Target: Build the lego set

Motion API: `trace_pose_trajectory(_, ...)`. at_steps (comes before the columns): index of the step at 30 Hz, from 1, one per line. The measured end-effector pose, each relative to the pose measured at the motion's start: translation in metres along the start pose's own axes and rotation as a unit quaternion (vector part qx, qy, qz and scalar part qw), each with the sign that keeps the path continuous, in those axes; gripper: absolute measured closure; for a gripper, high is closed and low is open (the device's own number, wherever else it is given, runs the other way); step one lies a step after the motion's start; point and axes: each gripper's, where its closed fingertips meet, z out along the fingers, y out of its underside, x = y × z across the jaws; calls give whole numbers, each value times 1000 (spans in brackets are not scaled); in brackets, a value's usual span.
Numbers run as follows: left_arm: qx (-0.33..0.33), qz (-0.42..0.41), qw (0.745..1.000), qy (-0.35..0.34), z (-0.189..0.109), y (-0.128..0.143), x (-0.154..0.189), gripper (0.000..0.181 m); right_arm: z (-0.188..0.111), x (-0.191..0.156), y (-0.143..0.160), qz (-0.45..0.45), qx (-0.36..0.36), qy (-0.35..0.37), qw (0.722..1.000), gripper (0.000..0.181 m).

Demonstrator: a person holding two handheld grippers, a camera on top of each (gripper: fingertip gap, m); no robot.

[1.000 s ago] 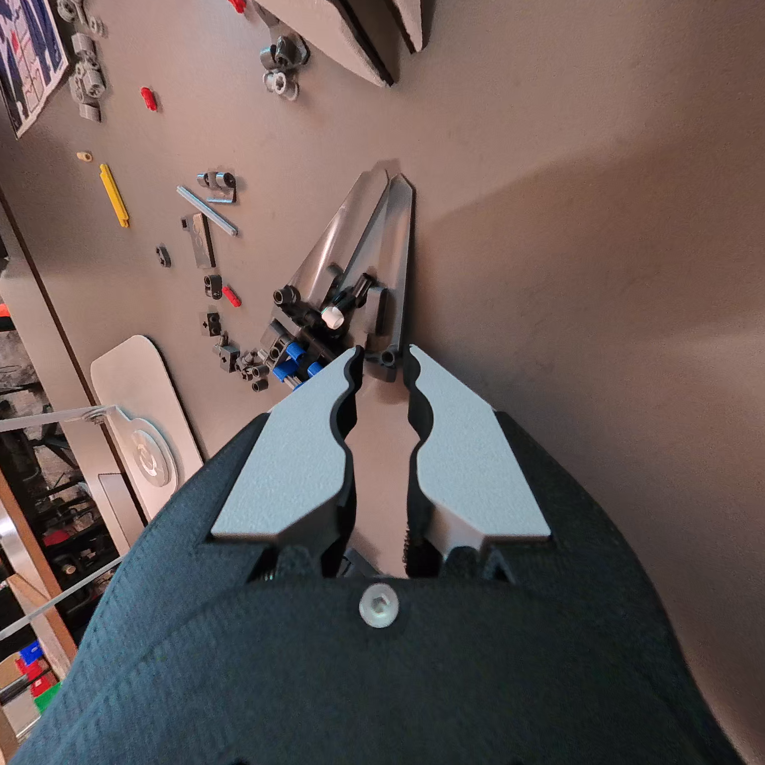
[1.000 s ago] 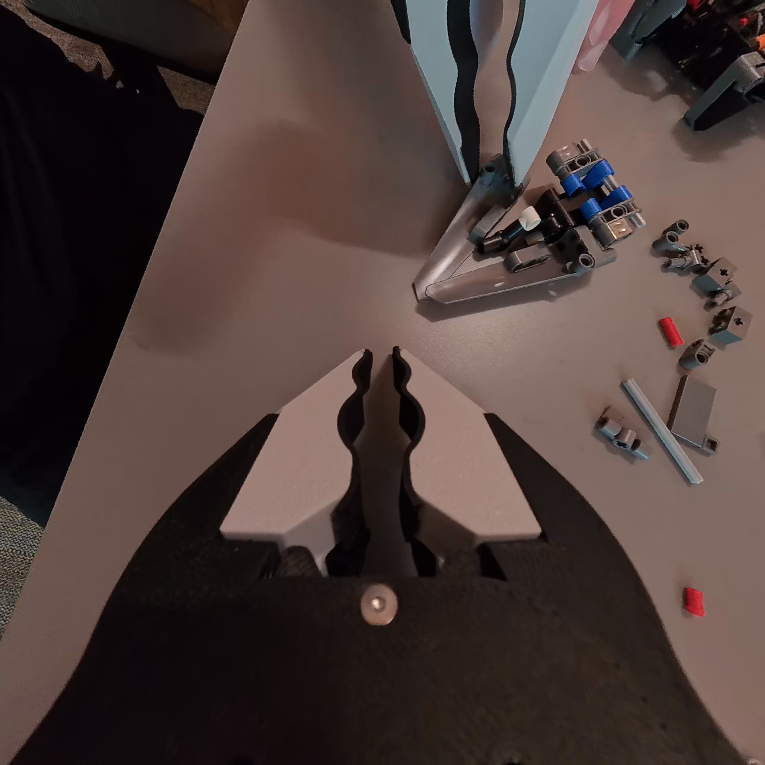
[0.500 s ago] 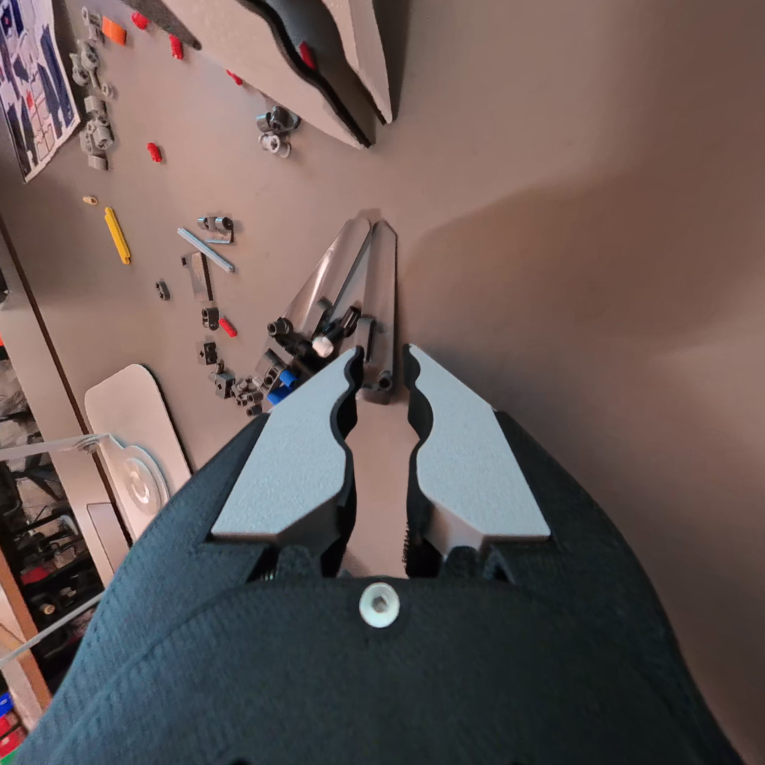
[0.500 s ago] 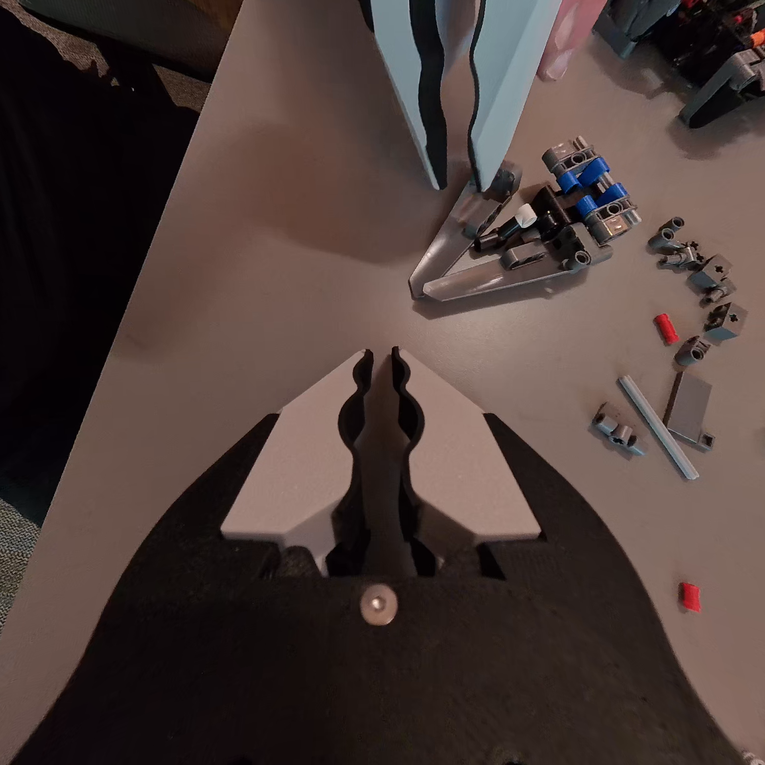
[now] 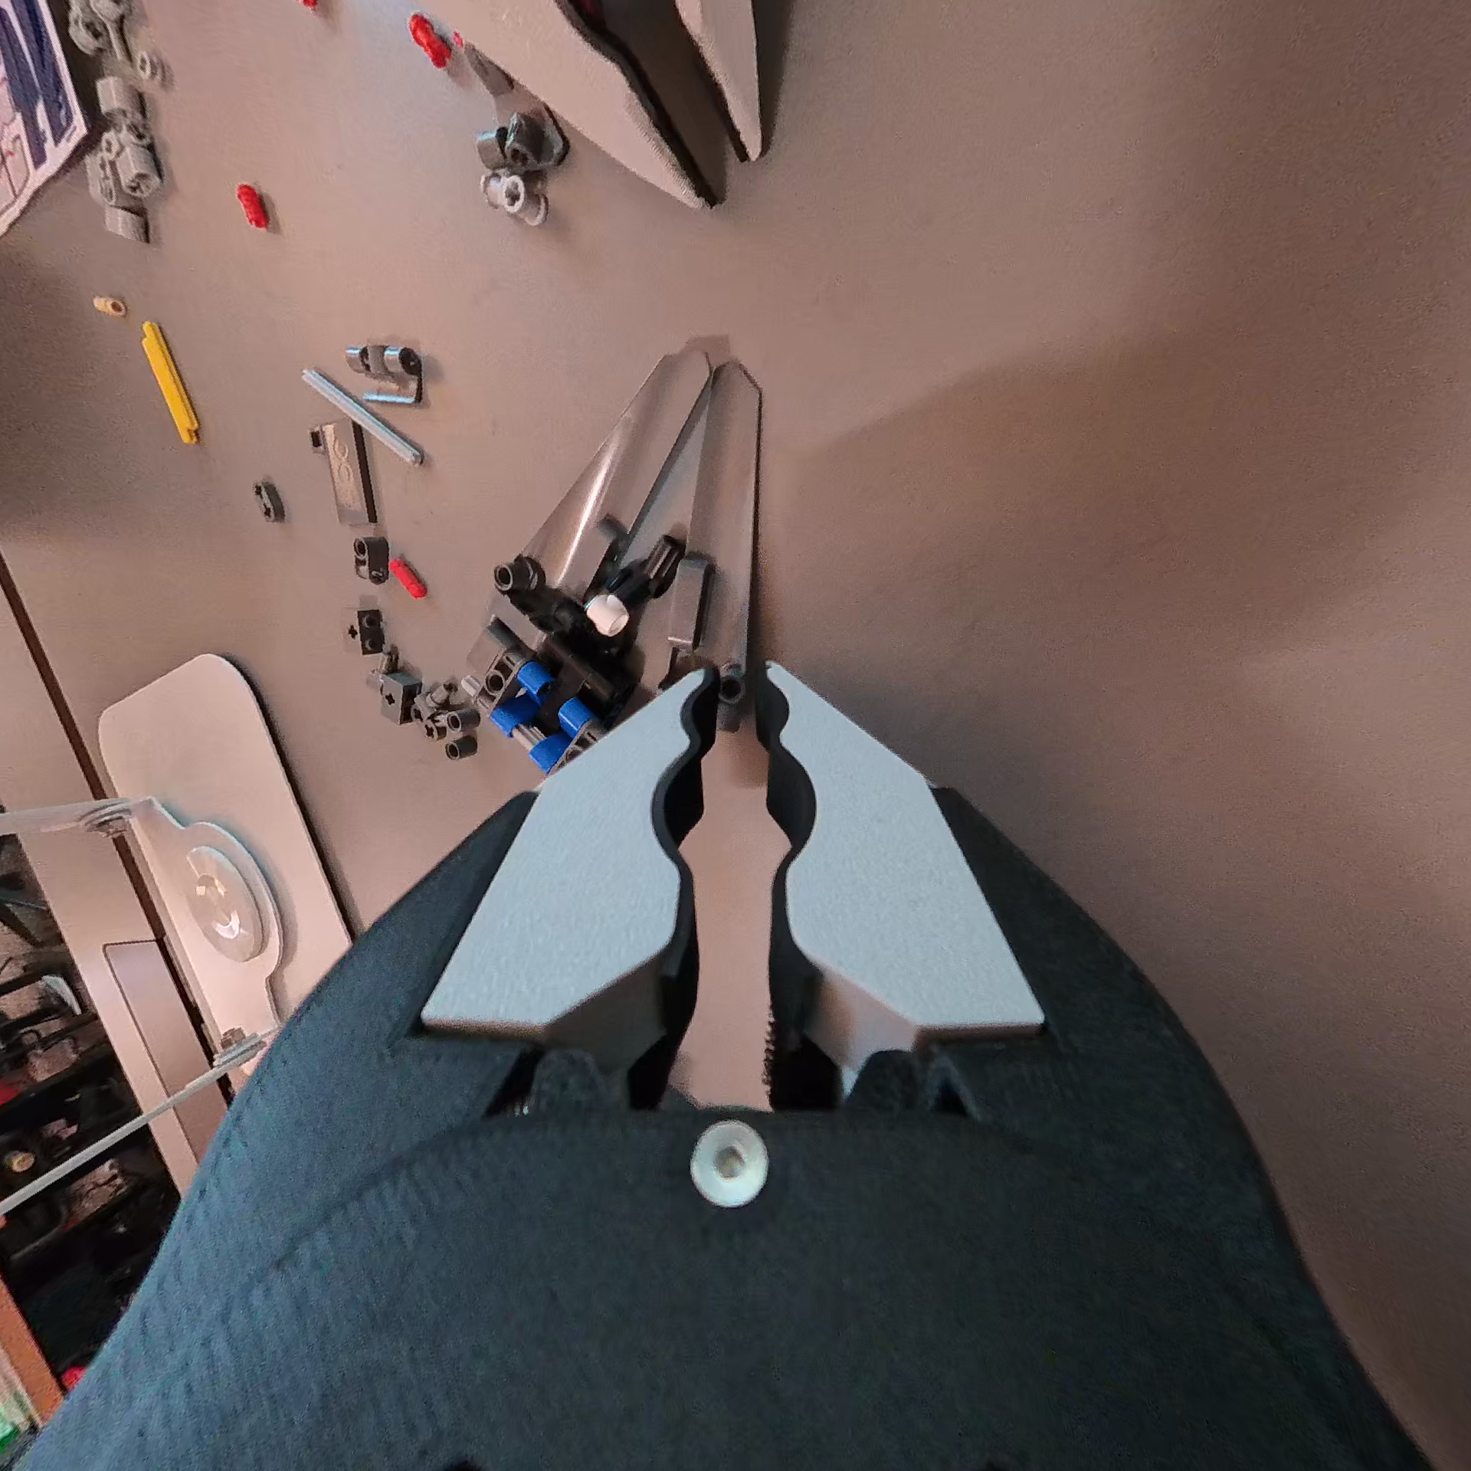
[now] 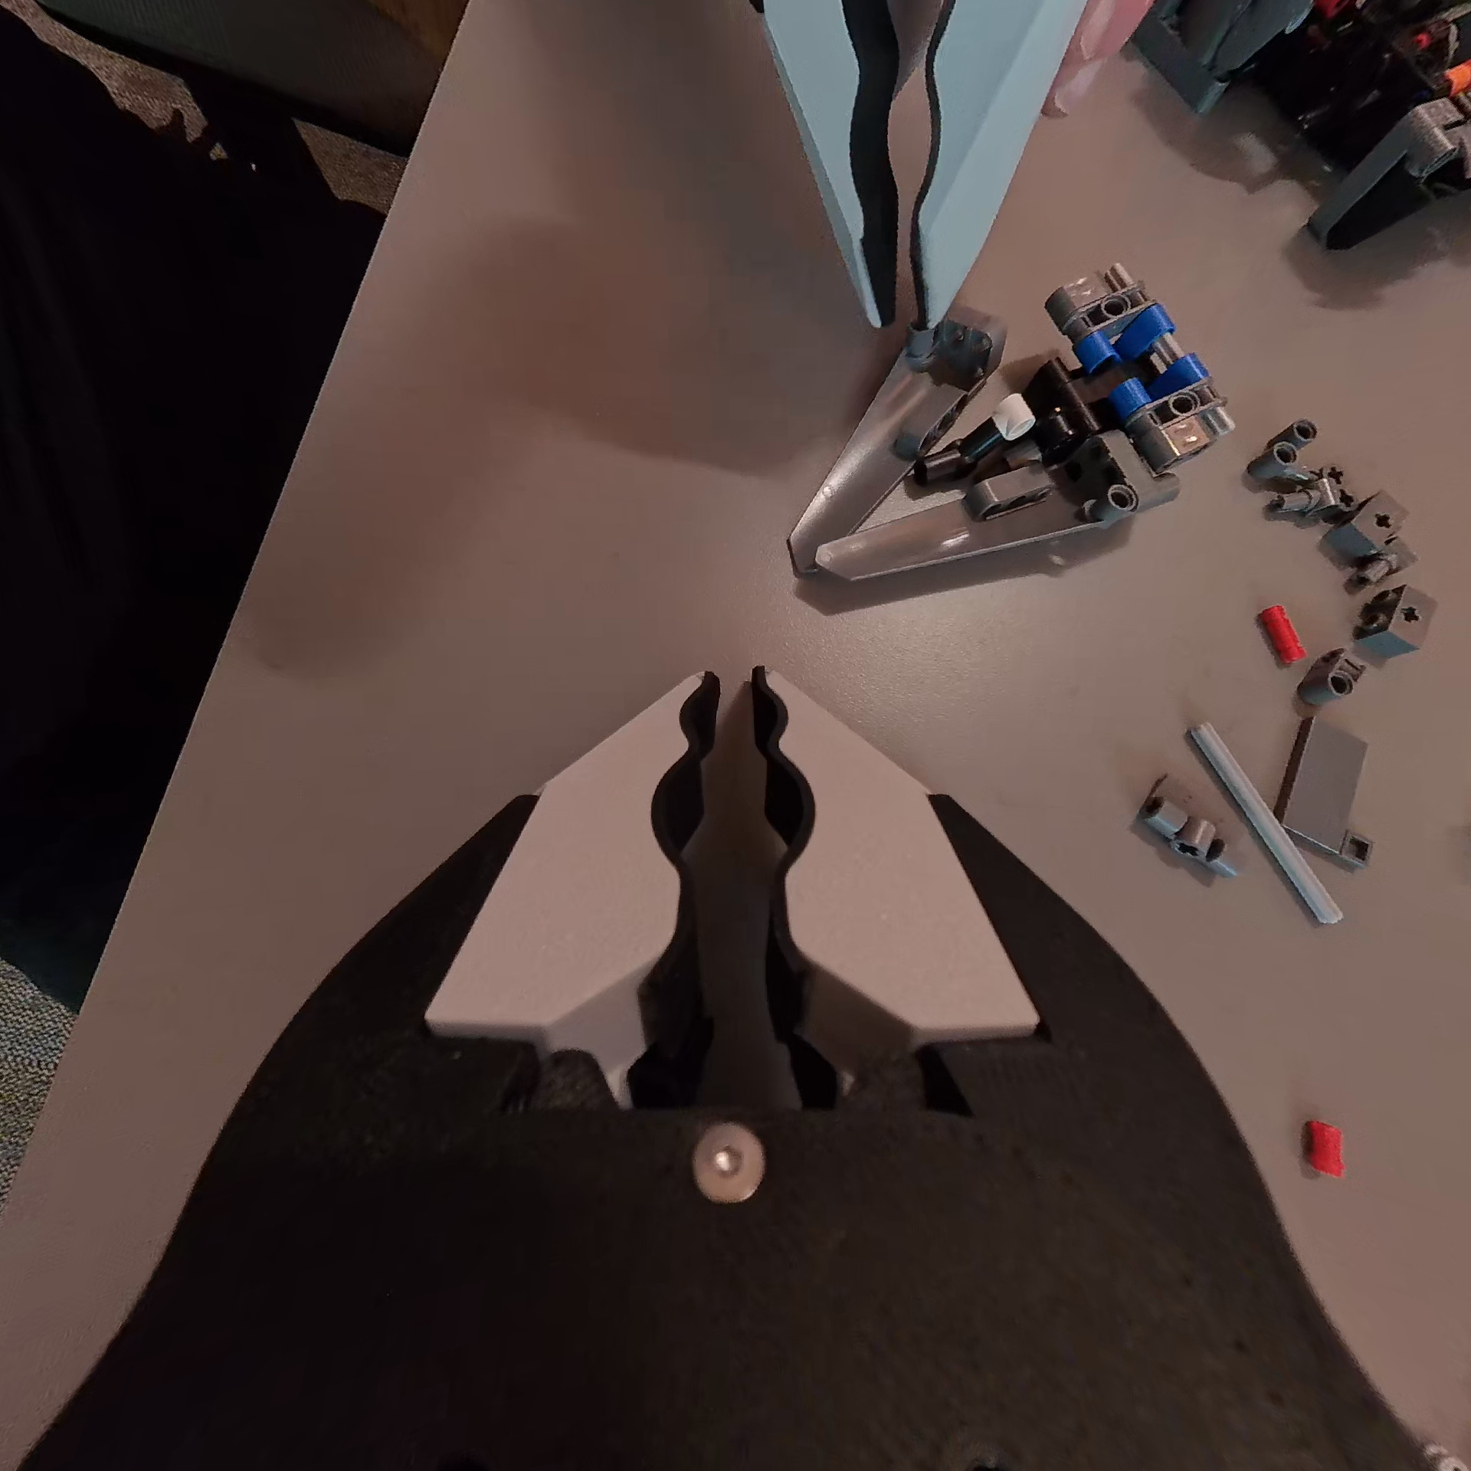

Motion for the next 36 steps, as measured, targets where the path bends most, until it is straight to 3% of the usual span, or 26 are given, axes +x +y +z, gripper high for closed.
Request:
trace_pose_trajectory(1,-5,0,1000,-2,1,2,-1,175,0,0,0,0,0,0,1000,175)
trace_pose_trajectory(8,-37,1,999,-14,9,13,-6,174,0,0,0,-2,-2,1,1000,175)
trace_pose_trajectory(36,-53,-30,997,-44,2,28,-22,172,0,1,0,-3,0,4,1000,175)
